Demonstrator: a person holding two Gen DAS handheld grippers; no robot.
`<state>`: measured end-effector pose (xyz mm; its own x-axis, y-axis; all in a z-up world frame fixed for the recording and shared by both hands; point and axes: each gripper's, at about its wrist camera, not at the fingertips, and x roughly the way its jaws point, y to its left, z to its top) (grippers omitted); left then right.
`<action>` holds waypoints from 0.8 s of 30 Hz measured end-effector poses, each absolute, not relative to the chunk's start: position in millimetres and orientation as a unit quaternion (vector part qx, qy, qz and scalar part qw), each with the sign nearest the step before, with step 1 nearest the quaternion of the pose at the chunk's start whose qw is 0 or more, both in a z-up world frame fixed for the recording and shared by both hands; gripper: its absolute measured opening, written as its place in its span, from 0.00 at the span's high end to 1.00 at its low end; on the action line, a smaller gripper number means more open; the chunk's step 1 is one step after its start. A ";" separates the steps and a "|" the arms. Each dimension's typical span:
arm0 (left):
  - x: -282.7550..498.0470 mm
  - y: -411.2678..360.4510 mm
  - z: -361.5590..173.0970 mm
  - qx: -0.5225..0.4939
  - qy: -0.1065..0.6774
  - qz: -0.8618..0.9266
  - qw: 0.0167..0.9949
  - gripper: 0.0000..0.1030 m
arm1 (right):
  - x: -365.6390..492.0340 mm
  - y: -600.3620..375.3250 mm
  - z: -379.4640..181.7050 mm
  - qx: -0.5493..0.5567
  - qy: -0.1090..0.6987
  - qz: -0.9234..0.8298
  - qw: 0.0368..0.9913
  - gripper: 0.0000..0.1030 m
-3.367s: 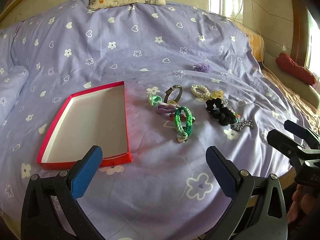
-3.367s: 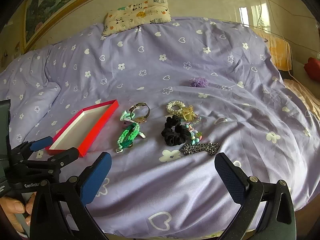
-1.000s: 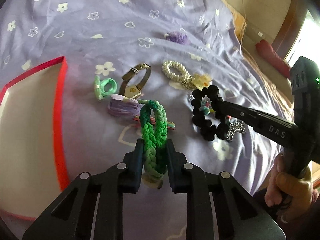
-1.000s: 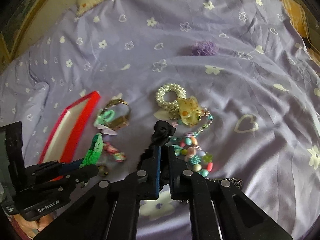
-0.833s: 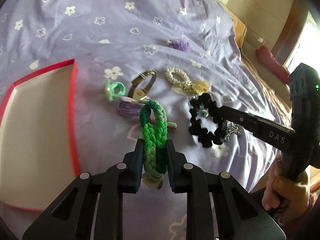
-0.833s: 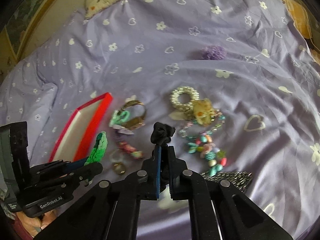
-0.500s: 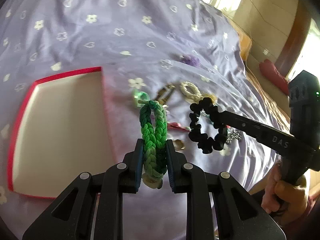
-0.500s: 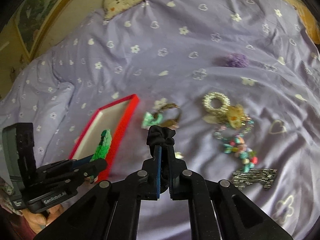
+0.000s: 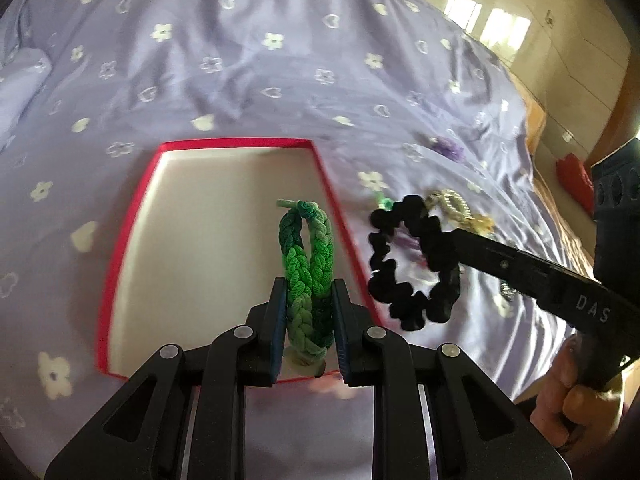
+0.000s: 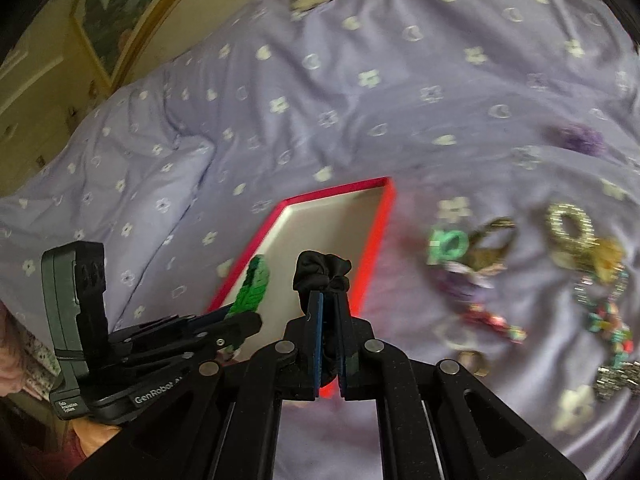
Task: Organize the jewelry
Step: 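Carry both items into the red box and open both tools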
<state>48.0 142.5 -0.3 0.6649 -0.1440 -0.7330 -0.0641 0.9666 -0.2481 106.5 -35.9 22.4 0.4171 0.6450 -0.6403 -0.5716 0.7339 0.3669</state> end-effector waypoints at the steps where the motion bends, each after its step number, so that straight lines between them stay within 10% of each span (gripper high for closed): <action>1: 47.2 148.1 -1.8 -0.127 0.410 -0.016 0.903 0.82 | 107.2 -24.6 19.2 0.044 0.404 0.369 0.836 0.95; 24: 59.1 199.5 -64.4 -0.131 0.487 0.033 0.863 0.79 | 121.0 34.8 -47.8 -0.010 0.481 0.364 0.798 0.93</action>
